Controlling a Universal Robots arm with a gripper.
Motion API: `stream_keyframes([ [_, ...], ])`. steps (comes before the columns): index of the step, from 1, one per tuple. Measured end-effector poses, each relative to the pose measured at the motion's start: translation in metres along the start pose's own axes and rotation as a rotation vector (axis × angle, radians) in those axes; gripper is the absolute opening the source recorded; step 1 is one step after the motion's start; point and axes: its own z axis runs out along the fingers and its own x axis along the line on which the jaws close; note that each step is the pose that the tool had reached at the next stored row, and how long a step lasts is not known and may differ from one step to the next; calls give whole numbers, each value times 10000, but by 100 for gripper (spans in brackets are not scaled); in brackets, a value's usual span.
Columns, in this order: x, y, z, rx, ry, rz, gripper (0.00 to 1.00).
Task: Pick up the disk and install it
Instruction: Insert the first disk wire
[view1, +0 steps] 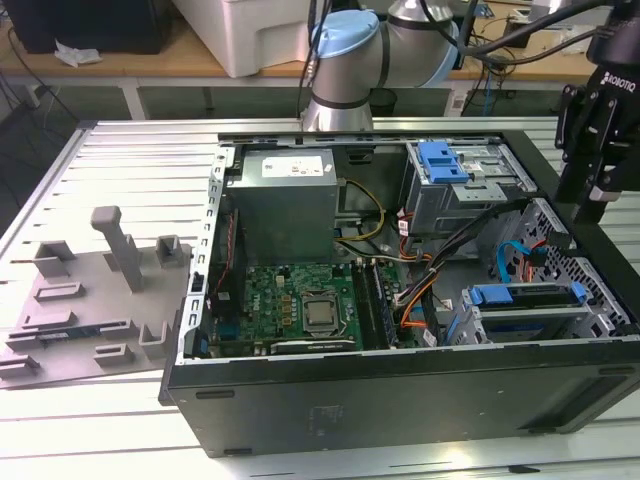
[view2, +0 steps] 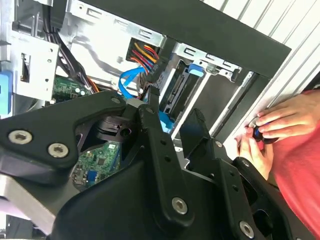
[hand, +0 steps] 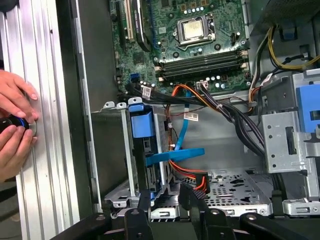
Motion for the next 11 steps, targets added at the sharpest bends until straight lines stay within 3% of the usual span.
stream_keyframes([
  [7,-59,-18,65,-120,0,521,44],
  [11,-113,-24,112,-140,75,659,44],
])
